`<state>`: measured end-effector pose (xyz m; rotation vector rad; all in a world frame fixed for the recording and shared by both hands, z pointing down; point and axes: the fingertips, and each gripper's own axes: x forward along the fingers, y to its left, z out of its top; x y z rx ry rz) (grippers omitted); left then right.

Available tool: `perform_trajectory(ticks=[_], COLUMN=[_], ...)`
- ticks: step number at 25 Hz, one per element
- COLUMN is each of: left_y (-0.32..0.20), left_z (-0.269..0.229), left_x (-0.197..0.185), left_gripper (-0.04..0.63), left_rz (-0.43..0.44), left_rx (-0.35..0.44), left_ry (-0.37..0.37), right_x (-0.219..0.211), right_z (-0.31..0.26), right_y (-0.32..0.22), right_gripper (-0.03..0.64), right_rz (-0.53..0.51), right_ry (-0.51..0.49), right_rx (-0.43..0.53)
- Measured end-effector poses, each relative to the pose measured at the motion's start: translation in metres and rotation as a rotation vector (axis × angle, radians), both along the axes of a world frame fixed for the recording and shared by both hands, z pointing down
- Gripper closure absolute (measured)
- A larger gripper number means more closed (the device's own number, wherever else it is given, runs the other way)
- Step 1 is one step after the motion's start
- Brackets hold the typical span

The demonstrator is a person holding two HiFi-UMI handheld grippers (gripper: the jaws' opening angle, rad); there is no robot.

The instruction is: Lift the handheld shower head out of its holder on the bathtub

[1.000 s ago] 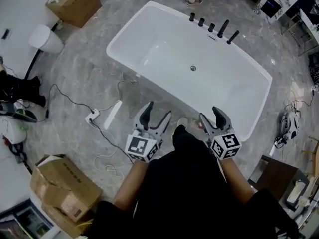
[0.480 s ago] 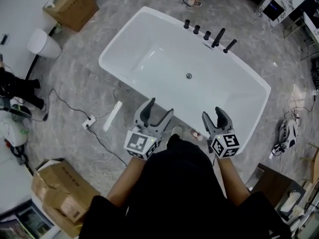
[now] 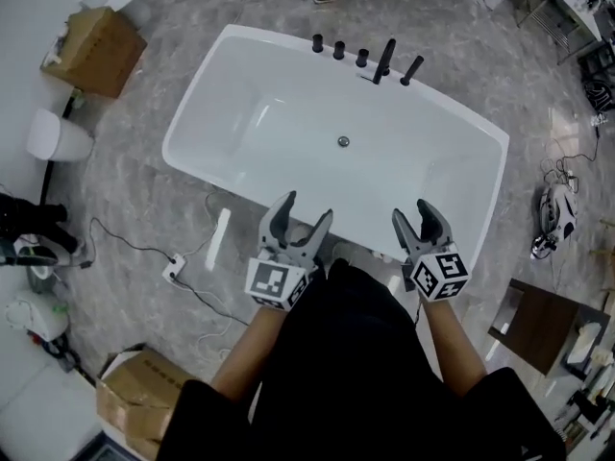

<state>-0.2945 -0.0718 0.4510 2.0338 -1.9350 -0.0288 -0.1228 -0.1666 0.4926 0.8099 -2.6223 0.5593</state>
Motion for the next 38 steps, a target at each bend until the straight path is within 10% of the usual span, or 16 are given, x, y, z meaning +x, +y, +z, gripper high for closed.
perform_trajectory(ticks=[25,38], left_y=[-0.24,-0.347], left_z=[0.095,0.157], left_x=[0.079,0.122], left_gripper=[0.313,0.313], left_rz=[0.423,0.358], left_rx=[-0.067,-0.118], left_ry=[0.013,0.053], right_x=[0.043,0.083], right_z=[0.024,0.076], right_y=[-0.068,-0.113], right_gripper=[0.393,0.391], right_rz=[0.315,0.368], right_ry=[0.005,-0.027], right_rx=[0.017,-0.061])
